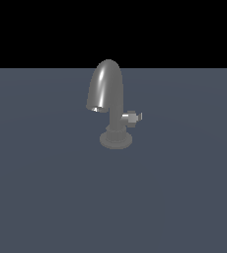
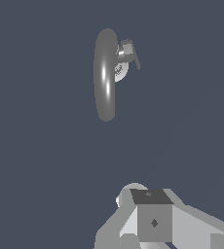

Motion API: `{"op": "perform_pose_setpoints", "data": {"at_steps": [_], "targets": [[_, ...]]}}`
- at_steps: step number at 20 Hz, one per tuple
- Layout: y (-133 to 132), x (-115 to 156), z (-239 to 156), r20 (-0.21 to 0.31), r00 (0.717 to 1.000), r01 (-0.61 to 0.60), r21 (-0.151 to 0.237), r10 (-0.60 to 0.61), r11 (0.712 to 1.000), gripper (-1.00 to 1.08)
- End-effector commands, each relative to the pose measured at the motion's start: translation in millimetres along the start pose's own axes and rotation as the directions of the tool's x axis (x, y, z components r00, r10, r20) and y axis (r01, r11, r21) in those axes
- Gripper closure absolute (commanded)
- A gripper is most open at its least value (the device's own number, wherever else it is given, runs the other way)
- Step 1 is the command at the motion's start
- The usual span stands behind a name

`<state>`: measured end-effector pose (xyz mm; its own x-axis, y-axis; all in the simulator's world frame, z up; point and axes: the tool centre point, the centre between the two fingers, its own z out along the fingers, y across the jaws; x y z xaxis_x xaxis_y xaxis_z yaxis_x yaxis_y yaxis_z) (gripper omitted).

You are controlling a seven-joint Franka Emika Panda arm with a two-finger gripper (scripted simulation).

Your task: Turn on the faucet by rotating a designated handle.

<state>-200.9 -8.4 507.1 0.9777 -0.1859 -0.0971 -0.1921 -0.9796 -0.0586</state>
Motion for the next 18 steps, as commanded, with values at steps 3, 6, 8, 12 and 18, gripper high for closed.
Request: {"op": "perform_pose_setpoints", "data": {"at_steps": [3, 6, 8, 12, 18], "targets": [[-6, 23, 2, 0.075, 0.995, -0.072, 0.031, 0.069, 0.997, 1.08], [-9, 38, 4, 0.128, 0.985, -0.122, 0.05, 0.115, 0.991, 1.08], [-11, 49, 5, 0.164, 0.976, -0.156, 0.061, 0.145, 0.986, 1.08], [-14, 70, 10, 0.237, 0.95, -0.227, 0.079, 0.203, 0.971, 1.08], [-15, 103, 19, 0.349, 0.894, -0.335, 0.097, 0.283, 0.937, 1.08]]}}
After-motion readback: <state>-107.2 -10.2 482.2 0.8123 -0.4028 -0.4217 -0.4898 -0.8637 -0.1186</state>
